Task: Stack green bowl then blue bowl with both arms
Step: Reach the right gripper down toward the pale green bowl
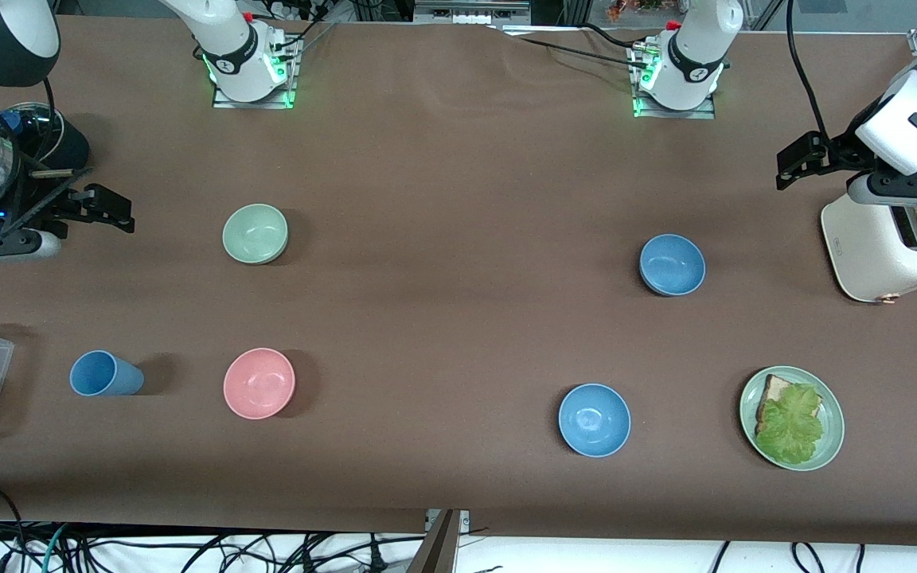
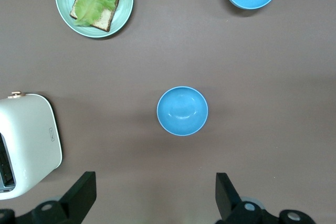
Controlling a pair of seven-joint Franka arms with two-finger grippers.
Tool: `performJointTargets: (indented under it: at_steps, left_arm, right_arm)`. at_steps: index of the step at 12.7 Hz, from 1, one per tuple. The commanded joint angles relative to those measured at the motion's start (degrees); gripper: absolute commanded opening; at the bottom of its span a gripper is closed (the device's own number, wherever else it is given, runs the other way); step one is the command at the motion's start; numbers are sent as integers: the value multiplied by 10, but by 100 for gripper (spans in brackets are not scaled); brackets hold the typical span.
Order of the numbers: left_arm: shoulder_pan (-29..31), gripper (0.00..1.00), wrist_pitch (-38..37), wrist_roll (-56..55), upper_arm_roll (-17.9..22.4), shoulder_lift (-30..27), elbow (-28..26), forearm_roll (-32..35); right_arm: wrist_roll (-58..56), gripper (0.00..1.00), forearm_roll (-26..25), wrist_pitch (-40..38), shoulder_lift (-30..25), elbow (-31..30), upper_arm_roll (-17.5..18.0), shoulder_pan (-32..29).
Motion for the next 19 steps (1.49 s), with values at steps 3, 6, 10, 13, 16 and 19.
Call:
performJointTargets:
  at_steps: [3, 6, 10, 13, 16, 19]
  left_arm:
    - [0, 100, -9, -4, 0, 2, 10, -13]
    - [-1, 100, -9, -5, -2, 2, 11, -13]
    - [0, 100, -8, -7, -3, 2, 11, -13]
    - [0, 100, -8, -6, -3, 2, 10, -13]
    - [0, 100, -8, -5, -4, 2, 11, -13]
    - [0, 100, -8, -5, -5, 2, 11, -13]
  right_arm:
    - [-4, 100, 2, -17, 20, 12, 1, 0]
    - [-3, 100, 20, -38, 40, 8, 1, 0]
    - [-2, 100, 33, 39, -49, -150, 2, 2]
    - [-17, 100, 32, 234, -124, -369, 2, 2]
    - [-38, 99, 33, 357, -86, -433, 1, 2]
    - [-39, 99, 33, 466, -23, -466, 1, 2]
